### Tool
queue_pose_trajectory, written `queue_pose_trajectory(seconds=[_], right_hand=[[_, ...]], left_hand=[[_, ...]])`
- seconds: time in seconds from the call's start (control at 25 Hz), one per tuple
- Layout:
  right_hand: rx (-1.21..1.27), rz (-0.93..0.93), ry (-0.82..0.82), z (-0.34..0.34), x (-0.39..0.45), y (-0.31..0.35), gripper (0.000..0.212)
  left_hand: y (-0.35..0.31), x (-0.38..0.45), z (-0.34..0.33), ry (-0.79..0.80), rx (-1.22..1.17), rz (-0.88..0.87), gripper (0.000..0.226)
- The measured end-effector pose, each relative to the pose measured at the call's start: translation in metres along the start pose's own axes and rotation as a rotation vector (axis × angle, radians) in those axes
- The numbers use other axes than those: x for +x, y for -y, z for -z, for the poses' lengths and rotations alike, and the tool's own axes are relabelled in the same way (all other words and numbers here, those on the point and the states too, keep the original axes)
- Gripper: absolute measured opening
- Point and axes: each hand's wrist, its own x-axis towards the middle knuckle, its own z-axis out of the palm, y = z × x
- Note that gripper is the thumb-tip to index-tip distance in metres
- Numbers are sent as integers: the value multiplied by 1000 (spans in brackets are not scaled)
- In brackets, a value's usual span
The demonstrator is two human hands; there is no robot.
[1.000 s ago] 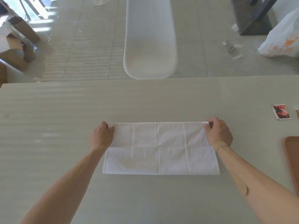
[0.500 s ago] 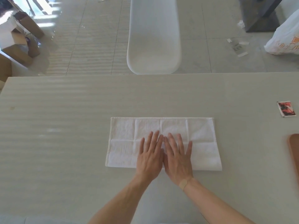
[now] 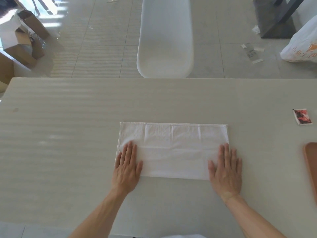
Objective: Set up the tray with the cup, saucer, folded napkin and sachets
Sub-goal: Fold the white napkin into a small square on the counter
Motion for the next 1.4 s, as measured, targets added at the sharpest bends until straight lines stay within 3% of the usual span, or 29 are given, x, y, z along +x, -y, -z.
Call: queue_pose_trajectory(seconds=[0.12,0.28,0.44,0.64,0.88,1.04,1.12,1.2,1.4], right_hand=[[31,78,-76,8,11,27,68],[67,374,-47,11,47,103,59],[-5,389,-4,-5,63,102,60],[3,163,-98,-3,72,27,66],[15,181,-46,6,72,34,72],[102,46,-94,11,46,15,73],[127,-40,-99,10,25,-7,74],[108,-80,-97,7,6,-33,73],[32,-158,-44,5,-22,-74,54]], left_hand=[[-22,17,9,-61,-49,-14,62],[-87,76,13,-60,-71,-259,57],[-79,87,-3,-27,-8,-331,55],[16,82,4,-88,24,-82,62],[9,86,15,-17,-22,-52,63],[0,70,35,-162,-308,484,61],[4,64,42,-102,-421,685,67],[13,65,47,-2,-481,745,67],[25,80,51,98,-688,800,40]])
